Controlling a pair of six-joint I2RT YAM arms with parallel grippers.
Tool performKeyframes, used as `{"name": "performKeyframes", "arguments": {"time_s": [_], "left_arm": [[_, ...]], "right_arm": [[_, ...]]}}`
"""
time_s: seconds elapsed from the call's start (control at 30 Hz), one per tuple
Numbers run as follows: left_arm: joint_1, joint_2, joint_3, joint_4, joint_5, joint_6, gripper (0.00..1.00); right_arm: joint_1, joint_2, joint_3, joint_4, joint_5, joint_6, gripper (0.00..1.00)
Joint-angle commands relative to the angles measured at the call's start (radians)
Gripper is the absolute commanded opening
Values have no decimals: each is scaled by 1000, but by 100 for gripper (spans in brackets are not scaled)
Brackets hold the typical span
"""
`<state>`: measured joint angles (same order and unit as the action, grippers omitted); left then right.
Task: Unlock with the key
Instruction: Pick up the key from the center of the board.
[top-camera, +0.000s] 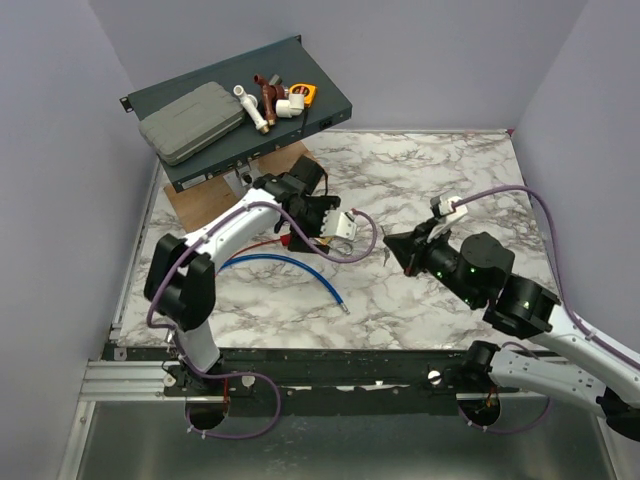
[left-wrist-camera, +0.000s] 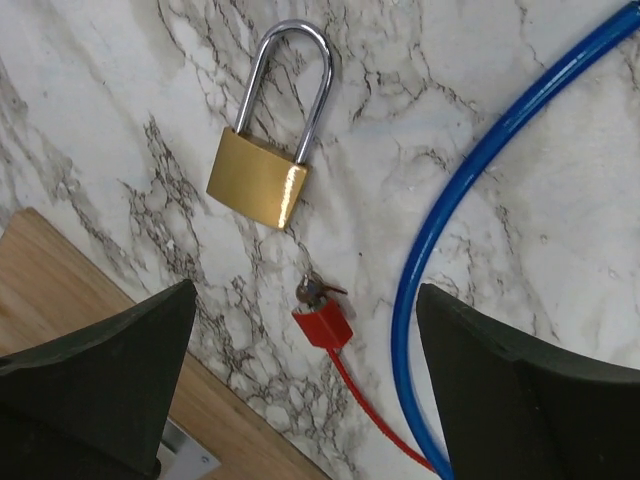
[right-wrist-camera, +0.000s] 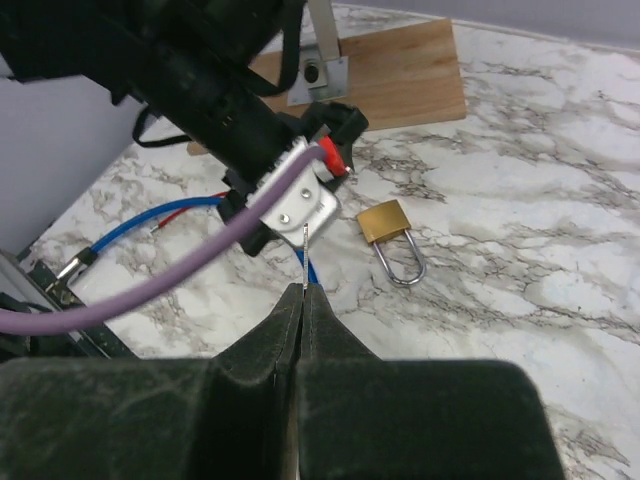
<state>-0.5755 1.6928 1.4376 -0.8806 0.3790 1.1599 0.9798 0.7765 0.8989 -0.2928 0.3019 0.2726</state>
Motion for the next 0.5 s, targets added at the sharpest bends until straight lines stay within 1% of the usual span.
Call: {"name": "performKeyframes", "arguments": {"time_s": [0.0,0.13,0.2,0.37,0.47], "left_arm": [[-70,119,90,44,-81,-5,88],[-122,216,153,39,-105,8,87],[-141,244,166,31,-112,22,84],[-174,277,141,28,-142,69,80],[-185,289,112,43,-173,81,74]], "right_arm": [[-2,-41,29,-81,112,22,1],[-2,-101,46,-99,175,25,1],[-3,-137,53,-108,198,22,1],[-3,-173,94,-158,272,7,1],[-3,-188,108,-166,315,-6,1]]}}
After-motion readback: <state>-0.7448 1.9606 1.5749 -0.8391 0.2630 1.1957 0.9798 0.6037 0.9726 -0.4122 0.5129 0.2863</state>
